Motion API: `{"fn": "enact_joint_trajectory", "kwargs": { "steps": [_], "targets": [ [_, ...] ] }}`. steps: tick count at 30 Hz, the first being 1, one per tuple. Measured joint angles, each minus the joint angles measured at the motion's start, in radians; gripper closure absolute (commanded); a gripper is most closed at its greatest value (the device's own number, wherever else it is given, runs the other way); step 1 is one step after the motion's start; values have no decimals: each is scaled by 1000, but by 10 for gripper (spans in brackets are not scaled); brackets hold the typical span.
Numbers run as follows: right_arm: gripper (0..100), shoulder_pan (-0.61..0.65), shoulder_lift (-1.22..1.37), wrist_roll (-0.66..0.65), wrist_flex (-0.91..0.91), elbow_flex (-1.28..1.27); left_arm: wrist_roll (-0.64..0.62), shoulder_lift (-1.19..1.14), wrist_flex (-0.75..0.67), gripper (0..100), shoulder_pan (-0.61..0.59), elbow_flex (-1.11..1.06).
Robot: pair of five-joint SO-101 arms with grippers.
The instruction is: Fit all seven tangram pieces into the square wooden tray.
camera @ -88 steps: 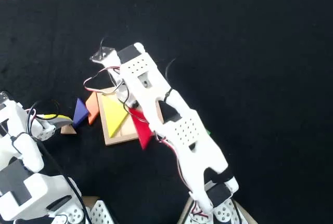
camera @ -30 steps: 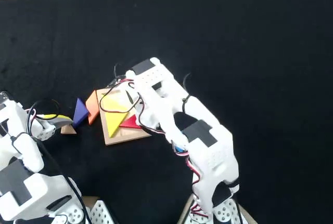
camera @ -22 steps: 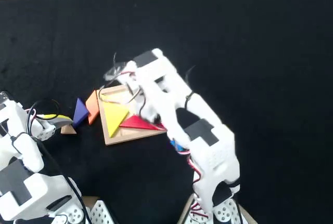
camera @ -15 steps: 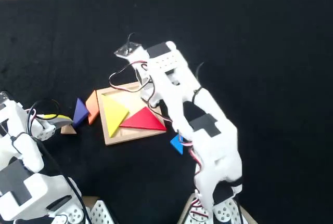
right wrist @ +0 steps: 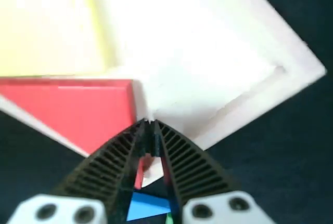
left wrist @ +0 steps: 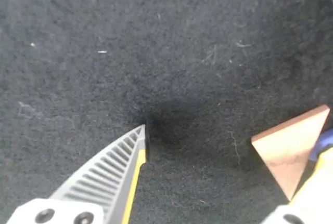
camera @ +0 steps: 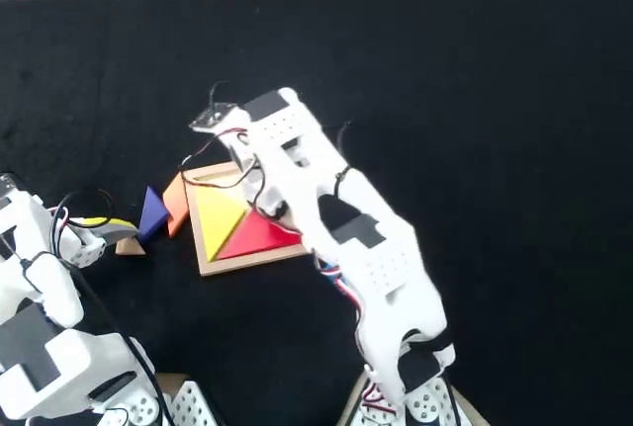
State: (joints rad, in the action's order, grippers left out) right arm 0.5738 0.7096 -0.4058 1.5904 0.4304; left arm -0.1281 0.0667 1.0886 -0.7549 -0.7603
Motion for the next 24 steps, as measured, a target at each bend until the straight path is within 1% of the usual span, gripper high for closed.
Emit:
{"fn": "enact_joint_trajectory", "kwargs": {
  "steps": [6,13,21,24],
  "targets": [
    [988,-2,0,0,25,68,0,0,0,535,0,0],
    [988,-64,81,2,-6,74,0,0,0,535,0,0],
    [988,-141,97,2,109,86,0,0,0,535,0,0],
    [988,-170,103,2,126,86,0,0,0,535,0,0]
  ]
}}
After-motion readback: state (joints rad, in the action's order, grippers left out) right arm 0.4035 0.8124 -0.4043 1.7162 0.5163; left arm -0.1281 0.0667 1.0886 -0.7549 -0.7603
